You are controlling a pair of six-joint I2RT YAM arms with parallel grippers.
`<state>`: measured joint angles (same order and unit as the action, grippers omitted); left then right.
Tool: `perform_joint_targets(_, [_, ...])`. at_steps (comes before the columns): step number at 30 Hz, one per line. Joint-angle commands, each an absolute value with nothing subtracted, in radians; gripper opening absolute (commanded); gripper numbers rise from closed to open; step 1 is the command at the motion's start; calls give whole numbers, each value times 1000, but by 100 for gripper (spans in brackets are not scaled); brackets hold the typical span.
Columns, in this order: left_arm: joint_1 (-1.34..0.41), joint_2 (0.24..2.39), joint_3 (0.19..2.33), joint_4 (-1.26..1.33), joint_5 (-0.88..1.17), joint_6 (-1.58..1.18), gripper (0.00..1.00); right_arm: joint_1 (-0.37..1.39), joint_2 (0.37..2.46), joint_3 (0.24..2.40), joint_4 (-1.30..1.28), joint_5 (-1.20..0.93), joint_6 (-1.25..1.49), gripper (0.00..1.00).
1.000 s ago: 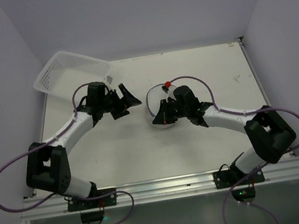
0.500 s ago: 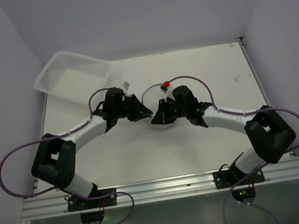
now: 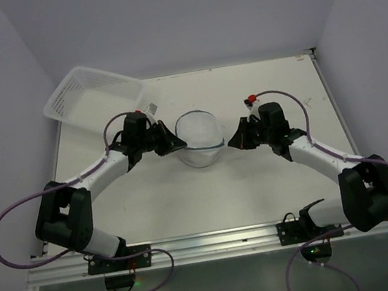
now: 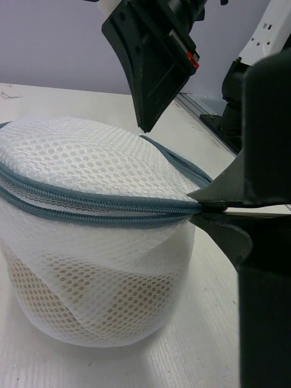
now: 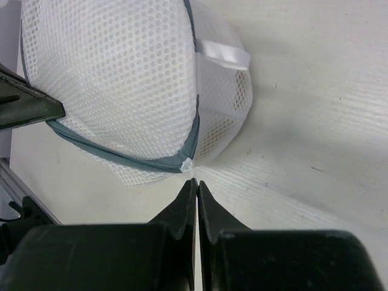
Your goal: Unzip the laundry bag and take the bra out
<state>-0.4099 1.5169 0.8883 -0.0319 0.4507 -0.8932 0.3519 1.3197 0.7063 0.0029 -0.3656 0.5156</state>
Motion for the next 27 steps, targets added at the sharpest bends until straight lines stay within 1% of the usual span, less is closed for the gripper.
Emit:
perform_joint_targets(1, [-371, 1476, 890, -97, 485, -776, 0, 336, 1307, 730, -83, -385, 394, 0])
perform_joint_targets(3, [-354, 1508, 946, -135, 532, -711, 0, 339, 1322, 745, -75, -446, 387, 0])
perform_joint_targets(7, [-338, 1589, 1076, -208, 555, -617, 0, 380, 1338, 752, -16, -509, 411, 0])
perform_joint_targets(8, [-334, 1621, 1106, -224, 570, -609, 2, 393, 1344, 755, -6, -518, 431, 0])
perform_joint_targets(9, [-330, 1635, 1130, -224, 572, -612, 6, 405, 1354, 758, 3, -529, 443, 0])
perform_joint_targets(10, [-330, 1646, 1169, -222, 574, -621, 23, 435, 1362, 761, 44, -531, 459, 0])
perform_joint_targets(12, [-330, 1652, 1181, -190, 581, -678, 45, 468, 1379, 767, 75, -532, 508, 0])
perform_joint_targets(13, [-330, 1648, 1181, -178, 583, -701, 69, 497, 1396, 769, 110, -526, 526, 0])
perform_joint_targets(14, [-330, 1629, 1163, -163, 577, -724, 78, 511, 1404, 770, 130, -522, 560, 0])
perform_joint_targets(16, [-330, 1600, 1129, -155, 568, -781, 91, 540, 1433, 775, 176, -508, 583, 0])
perform_joint_targets(19, [-336, 1496, 1025, -134, 529, -837, 94, 557, 1459, 781, 210, -503, 618, 0])
perform_joint_targets(22, [-365, 1448, 931, -85, 502, -882, 93, 566, 1462, 782, 212, -497, 611, 0])
perform_joint_targets(24, [-394, 1447, 898, -63, 483, -908, 88, 572, 1457, 784, 212, -495, 606, 0])
perform_joint_targets(25, [-403, 1457, 894, -45, 466, -914, 82, 575, 1454, 785, 210, -492, 600, 0])
perform_joint_targets(27, [-434, 1474, 900, -32, 448, -919, 76, 578, 1445, 787, 204, -491, 597, 0])
